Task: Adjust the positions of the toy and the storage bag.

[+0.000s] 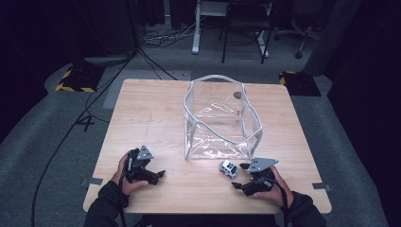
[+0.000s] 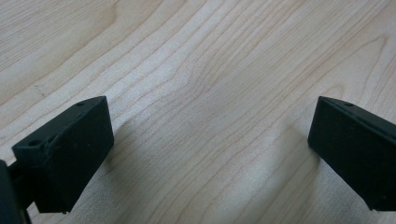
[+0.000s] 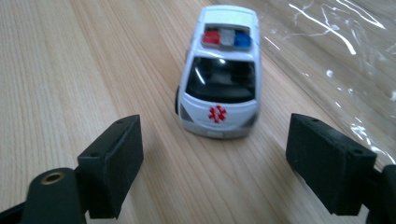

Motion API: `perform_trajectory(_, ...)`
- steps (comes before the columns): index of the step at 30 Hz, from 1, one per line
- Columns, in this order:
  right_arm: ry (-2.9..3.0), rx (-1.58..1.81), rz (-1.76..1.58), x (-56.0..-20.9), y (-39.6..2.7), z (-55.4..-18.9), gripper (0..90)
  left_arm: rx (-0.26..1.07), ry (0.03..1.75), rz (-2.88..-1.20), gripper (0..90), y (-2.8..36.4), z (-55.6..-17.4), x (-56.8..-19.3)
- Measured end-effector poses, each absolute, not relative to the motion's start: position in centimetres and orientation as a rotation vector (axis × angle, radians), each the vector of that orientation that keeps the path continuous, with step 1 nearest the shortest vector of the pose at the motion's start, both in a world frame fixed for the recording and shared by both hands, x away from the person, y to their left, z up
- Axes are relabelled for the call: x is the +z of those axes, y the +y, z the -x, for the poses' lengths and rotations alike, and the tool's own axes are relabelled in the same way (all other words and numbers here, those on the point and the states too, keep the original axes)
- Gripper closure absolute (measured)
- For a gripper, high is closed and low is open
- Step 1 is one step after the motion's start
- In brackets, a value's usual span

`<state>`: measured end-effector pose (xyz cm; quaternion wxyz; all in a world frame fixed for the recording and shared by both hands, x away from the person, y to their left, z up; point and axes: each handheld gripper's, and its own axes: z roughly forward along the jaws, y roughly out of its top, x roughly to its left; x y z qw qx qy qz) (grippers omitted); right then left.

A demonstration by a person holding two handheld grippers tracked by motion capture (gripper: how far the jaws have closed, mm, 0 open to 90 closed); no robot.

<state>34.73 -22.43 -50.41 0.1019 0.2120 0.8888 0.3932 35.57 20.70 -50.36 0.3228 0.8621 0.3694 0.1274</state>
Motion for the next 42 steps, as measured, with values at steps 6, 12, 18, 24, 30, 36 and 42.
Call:
perform_trajectory(6,2.635,1.182,-0.645,-50.4,-20.7,-34.9,19.2,0.334,0.970,-2.264,0.5,20.7,-35.6,-50.3)
perform_trajectory(12,2.645,1.156,-0.627,-50.4,-19.8,-35.3,19.3,0.336,0.970,-2.262,0.5,20.7,-35.6,-50.4)
perform_trajectory(18,2.643,1.149,-0.625,-50.4,-19.4,-35.7,19.4,0.329,0.973,-2.267,0.5,20.7,-35.6,-50.3)
perform_trajectory(24,2.642,1.144,-0.659,-50.3,-18.7,-36.0,21.1,0.329,0.971,-2.267,0.5,20.7,-35.6,-50.3)
perform_trajectory(30,2.605,1.156,-0.668,-50.3,-18.6,-36.4,32.3,0.329,0.971,-2.267,0.5,20.7,-35.6,-50.3)
perform_trajectory(36,2.564,1.178,-0.715,-50.3,-18.9,-36.4,47.8,0.330,0.970,-2.267,0.5,20.7,-35.6,-50.3)
perform_trajectory(42,2.572,1.180,-0.683,-50.3,-19.2,-36.5,48.1,0.328,0.971,-2.267,0.5,20.7,-35.6,-50.3)
